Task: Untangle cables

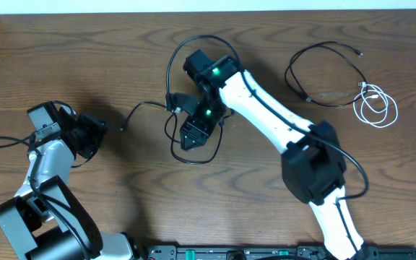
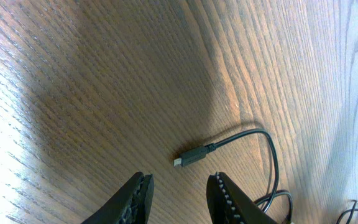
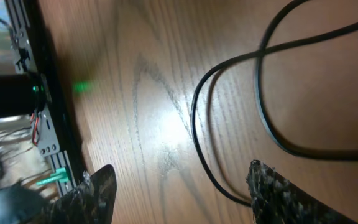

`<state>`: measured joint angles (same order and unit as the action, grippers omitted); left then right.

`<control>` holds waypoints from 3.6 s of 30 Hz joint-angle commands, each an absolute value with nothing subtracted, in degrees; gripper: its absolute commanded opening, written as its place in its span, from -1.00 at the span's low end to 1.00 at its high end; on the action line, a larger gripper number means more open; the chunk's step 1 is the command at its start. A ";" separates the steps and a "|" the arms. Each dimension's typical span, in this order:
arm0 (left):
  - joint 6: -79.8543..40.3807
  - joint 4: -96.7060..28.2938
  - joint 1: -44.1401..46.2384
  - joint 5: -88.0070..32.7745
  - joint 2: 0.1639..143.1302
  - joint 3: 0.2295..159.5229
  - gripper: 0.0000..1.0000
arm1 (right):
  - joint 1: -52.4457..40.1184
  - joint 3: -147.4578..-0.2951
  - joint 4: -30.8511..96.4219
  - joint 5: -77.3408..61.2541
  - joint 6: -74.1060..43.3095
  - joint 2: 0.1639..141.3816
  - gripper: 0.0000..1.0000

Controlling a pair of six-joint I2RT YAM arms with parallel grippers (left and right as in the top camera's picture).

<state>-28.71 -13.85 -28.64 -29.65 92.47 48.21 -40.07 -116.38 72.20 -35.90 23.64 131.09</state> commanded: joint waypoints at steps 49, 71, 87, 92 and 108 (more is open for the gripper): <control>-29.19 -13.63 -25.89 -29.23 92.44 47.86 -0.31 | -43.13 -114.10 69.84 -47.16 25.32 146.21 -0.98; -29.21 -13.02 -25.89 -29.23 92.44 47.86 -0.31 | -37.08 -130.89 63.31 -35.35 22.63 121.93 -0.98; -29.21 -12.80 -25.89 -29.23 92.44 47.86 -0.31 | -27.77 -131.17 46.39 -8.88 18.02 106.69 -0.99; -29.21 -12.80 -25.89 -29.23 92.44 47.86 -0.31 | -22.72 -131.15 45.69 2.09 13.96 106.61 -0.98; -29.21 -12.82 -25.89 -29.26 92.44 47.86 -0.31 | -6.42 -131.09 59.07 6.94 2.72 108.18 -0.98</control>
<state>-28.71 -12.86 -25.98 -29.63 92.47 48.21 -7.75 -130.72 57.76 6.26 5.41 107.72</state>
